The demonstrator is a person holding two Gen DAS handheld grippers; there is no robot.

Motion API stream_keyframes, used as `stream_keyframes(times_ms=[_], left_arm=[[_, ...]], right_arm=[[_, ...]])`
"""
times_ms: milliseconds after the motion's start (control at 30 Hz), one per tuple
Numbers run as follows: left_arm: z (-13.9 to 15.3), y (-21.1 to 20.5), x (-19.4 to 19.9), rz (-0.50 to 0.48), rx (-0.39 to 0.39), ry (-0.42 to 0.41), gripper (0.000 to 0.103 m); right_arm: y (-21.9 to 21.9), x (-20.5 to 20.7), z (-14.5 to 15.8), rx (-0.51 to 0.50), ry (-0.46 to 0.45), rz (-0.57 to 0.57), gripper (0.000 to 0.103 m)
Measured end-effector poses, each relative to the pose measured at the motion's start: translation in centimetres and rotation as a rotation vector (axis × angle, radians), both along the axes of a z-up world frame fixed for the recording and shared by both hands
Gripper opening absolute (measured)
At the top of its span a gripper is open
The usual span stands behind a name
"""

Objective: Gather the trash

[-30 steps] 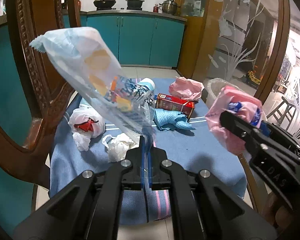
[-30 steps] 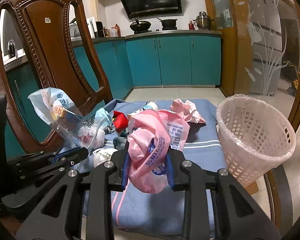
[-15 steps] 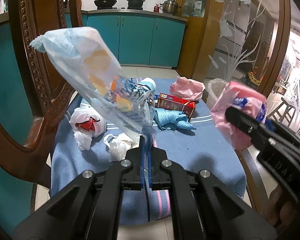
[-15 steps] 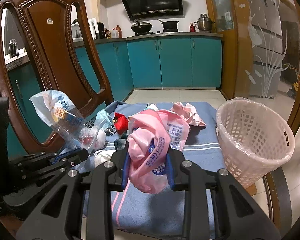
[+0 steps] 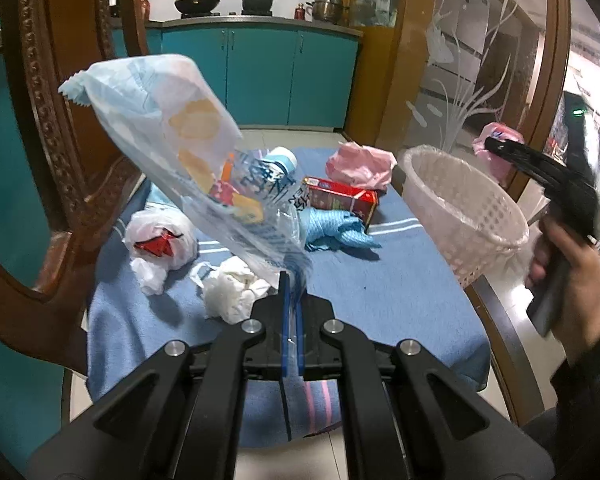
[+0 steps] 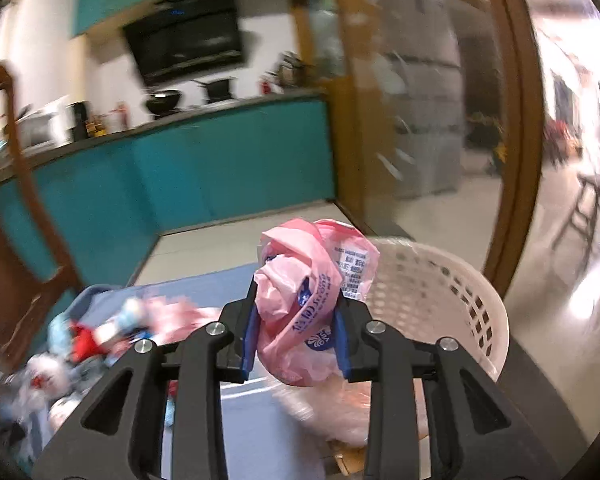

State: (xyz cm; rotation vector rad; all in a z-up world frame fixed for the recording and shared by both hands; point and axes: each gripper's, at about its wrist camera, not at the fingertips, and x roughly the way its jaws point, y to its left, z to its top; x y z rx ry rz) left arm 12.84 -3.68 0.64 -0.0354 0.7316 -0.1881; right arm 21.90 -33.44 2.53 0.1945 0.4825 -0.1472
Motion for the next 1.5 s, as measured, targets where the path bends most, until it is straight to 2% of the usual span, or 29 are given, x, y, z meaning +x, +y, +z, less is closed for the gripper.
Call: stream_keyframes(times_ms=[33, 100, 133, 267, 300, 367, 433, 533, 667, 700, 733, 767, 800, 833, 933, 1100, 1200, 1333, 1400, 1500], left_arm=[[-0.1, -0.4, 0.2, -0.014, 0.003, 0.006, 0.004], [0.0, -1.1, 0.2, -0.035, 0.012, 0.004, 0.004], [0.1, -1.9, 0.4, -0.052, 0.025, 0.004, 0.004], [0.9, -4.9, 1.3, -0.128, 0.03, 0.009, 0.004], [1.2, -6.1, 1.8, -0.155, 0.036, 0.005, 0.004], [2.4, -9.2, 3.2, -0.219, 0.053, -0.021, 0.004], [3.6, -12.3, 4.7, -0.301, 0.039, -0.039, 0.004], [4.3, -16.8, 7.5, -0.411, 0.028, -0.019, 0.004], [4.4, -22.4, 11.4, -0.513, 0.017, -0.002, 0.006], [4.3, -23.6, 12.2, -0.536, 0.006, 0.006, 0.009], [4.0, -25.0, 13.4, -0.556, 0.011, 0.017, 0.026], [3.7, -25.6, 14.0, -0.557, 0.02, 0.023, 0.061], [3.3, -26.2, 14.9, -0.545, 0.028, 0.032, 0.079], [3.0, -26.0, 15.2, -0.531, 0.022, 0.033, 0.087], [2.8, -24.3, 15.1, -0.478, -0.018, 0.035, 0.087], [3.9, -15.9, 11.5, -0.349, -0.004, -0.024, 0.087], [4.5, -9.7, 7.3, -0.25, 0.056, -0.058, 0.091], [4.1, -0.5, 2.2, -0.1, 0.031, -0.066, 0.096], [3.7, 2.0, 0.8, -0.037, 0.032, -0.048, 0.097], [2.7, 5.3, -1.3, 0.03, -0.037, -0.006, 0.097]], right_arm=[[-0.6, 0.8, -0.5, 0.017, 0.026, 0.002, 0.043], [-2.1, 1.7, -1.4, 0.045, 0.089, -0.036, 0.066], [-2.7, 1.5, -1.3, 0.064, 0.091, -0.058, 0.072], [-4.8, -1.4, 1.6, 0.195, -0.058, -0.089, 0.097], [-5.5, -2.7, 2.5, 0.213, -0.12, -0.108, 0.1], [-6.4, -3.8, 3.2, 0.235, -0.17, -0.117, 0.1], [-7.6, -4.9, 3.4, 0.269, -0.187, -0.144, 0.1], [-9.9, -6.2, 3.5, 0.337, -0.221, -0.21, 0.1], [-12.5, -7.7, 3.3, 0.407, -0.246, -0.268, 0.1], [-12.7, -7.8, 3.3, 0.409, -0.247, -0.278, 0.1], [-12.9, -7.4, 3.6, 0.412, -0.248, -0.29, 0.1], [-13.1, -7.5, 3.6, 0.415, -0.247, -0.294, 0.1], [-13.2, -7.5, 3.6, 0.417, -0.243, -0.293, 0.1], [-13.3, -7.5, 3.5, 0.42, -0.239, -0.29, 0.1], [-13.0, -7.3, 3.6, 0.412, -0.231, -0.265, 0.1], [-9.4, -6.4, 4.1, 0.341, -0.188, -0.146, 0.1], [-4.8, -6.0, 4.3, 0.275, -0.13, -0.02, 0.1], [2.1, -7.1, 4.6, 0.178, -0.05, 0.158, 0.1], [5.6, -8.9, 4.2, 0.122, -0.013, 0.231, 0.1], [9.9, -12.2, 2.6, 0.069, 0.043, 0.318, 0.1]])
